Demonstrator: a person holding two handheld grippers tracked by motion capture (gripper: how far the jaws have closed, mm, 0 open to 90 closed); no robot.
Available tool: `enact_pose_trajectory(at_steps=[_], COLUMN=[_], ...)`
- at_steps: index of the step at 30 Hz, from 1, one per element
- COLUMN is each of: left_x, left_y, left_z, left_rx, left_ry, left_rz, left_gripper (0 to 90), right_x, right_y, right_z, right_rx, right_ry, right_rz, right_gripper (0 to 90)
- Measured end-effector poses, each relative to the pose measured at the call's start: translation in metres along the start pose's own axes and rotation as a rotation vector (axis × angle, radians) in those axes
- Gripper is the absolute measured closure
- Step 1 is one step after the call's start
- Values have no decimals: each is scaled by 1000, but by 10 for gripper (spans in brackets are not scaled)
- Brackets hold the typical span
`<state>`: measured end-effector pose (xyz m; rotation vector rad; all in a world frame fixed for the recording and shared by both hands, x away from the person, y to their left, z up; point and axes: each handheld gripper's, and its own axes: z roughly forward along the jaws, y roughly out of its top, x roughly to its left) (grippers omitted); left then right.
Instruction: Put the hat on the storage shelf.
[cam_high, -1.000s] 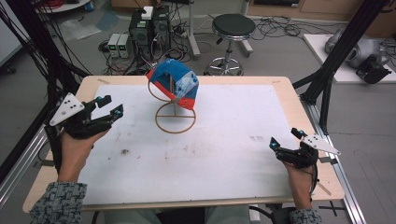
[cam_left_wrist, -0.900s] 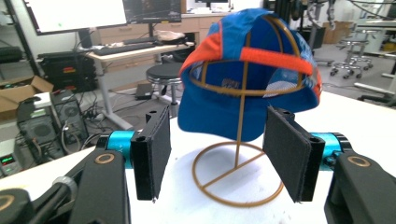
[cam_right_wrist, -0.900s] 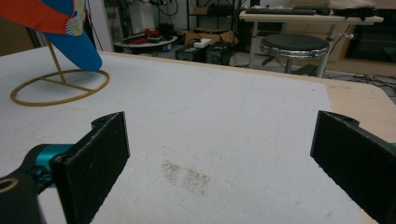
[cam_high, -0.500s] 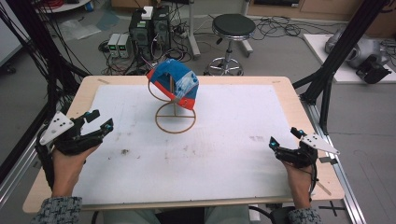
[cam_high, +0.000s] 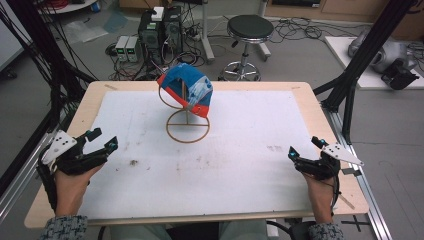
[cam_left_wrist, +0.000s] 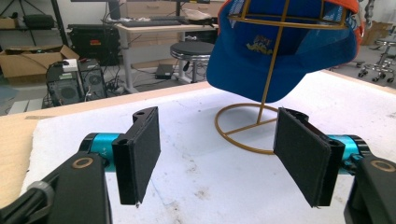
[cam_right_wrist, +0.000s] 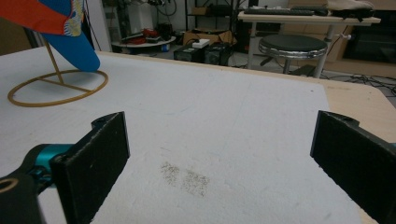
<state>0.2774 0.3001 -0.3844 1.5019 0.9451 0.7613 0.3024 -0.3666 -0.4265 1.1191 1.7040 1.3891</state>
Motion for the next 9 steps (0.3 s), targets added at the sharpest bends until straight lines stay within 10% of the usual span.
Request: enact_pose_trajectory(at_steps=[9], left_x=[1], left_y=[-4], left_z=[1], left_rx=[11], left_ry=[14], left_rz=[6], left_gripper=[302], right_x=[0], right_y=[0], right_z=[0], right_rx=[6], right_ry=[-11], right_rz=[-3], right_gripper=[36])
